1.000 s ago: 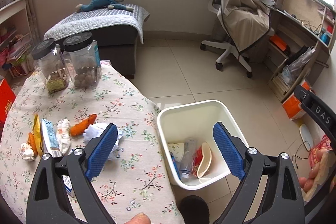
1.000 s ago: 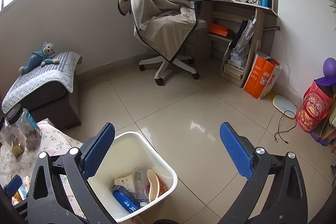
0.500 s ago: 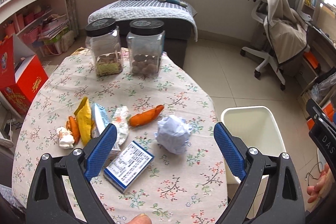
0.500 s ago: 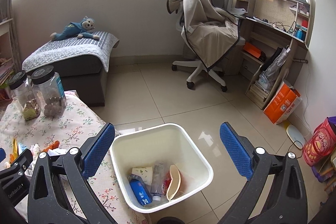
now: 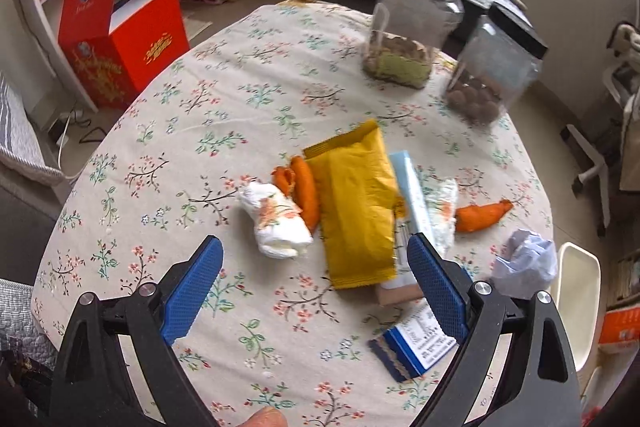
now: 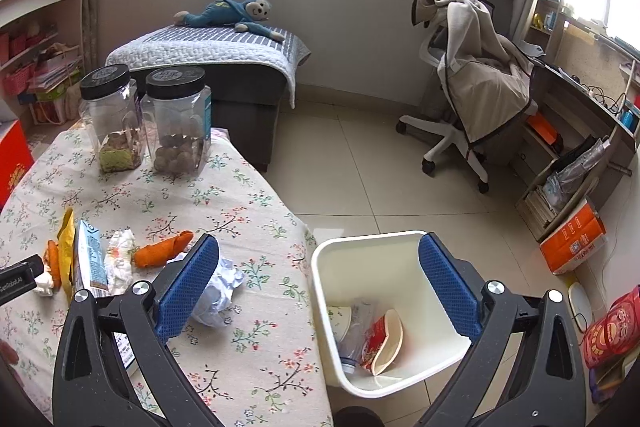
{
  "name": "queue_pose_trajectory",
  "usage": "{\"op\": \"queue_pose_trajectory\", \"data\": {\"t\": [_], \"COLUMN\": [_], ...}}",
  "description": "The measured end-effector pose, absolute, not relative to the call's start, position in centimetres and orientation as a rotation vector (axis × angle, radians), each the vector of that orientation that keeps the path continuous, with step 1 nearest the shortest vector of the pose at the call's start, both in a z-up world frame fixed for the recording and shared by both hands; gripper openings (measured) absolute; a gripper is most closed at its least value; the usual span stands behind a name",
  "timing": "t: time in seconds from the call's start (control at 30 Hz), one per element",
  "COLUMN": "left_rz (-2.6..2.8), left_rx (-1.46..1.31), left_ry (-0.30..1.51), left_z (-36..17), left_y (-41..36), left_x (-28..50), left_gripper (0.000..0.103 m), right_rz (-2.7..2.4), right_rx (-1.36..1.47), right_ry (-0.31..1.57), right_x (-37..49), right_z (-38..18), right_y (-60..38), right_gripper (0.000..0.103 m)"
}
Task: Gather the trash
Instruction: 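Grasp the white wrapped tissue bundle with the left gripper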
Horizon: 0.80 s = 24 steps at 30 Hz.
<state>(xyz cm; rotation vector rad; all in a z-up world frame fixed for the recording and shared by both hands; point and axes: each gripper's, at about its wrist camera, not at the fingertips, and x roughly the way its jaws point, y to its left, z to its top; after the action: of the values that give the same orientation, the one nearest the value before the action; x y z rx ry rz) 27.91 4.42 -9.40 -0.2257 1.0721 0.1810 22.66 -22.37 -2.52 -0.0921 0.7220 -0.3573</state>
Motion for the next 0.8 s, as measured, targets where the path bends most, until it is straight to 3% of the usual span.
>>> {"op": "queue_pose_trajectory", "data": {"t": [0.1,0.27,0.37,0.43,0.5,0.8], "left_rz": [0.178,0.103,0.109,0.093,0.103,0.093], "left_rx": [-0.291,-0.415,-0.404,-0.408,-0.383,-0.384], "left_ry": [1.095,1.167,1.200,1.242,1.257,1.136], "left_z": [-10.7,-12.7,-14.1,-15.1,-15.5,-11.6], "left_y": [7.1,8.3,8.1,8.0,8.1,11.9], "left_x": [28.7,30.4,31.2,31.5,31.5,29.9], "left_gripper": [0.090,0.078,0.063,0.042,0.035,0.034], "right_rz": [-0.315,-0.223,-0.170,-0.132,-0.079,0.205], "right_rx": [-0.080,-0.025,0.005,0.016,0.028,-0.013], "right_ry": [0.755,0.818,0.842,0.855,0.871,0.894], "right_x": [23.6,25.2,26.1,26.7,27.3,30.2], "right_z": [-3.2,-4.3,-4.8,-5.2,-5.5,-6.9], "right_y": [-21.1,-19.5,-18.4,-17.4,-16.4,-9.6], "right_gripper": [0.096,0.096,0.096,0.096,0.096,0.096]}}
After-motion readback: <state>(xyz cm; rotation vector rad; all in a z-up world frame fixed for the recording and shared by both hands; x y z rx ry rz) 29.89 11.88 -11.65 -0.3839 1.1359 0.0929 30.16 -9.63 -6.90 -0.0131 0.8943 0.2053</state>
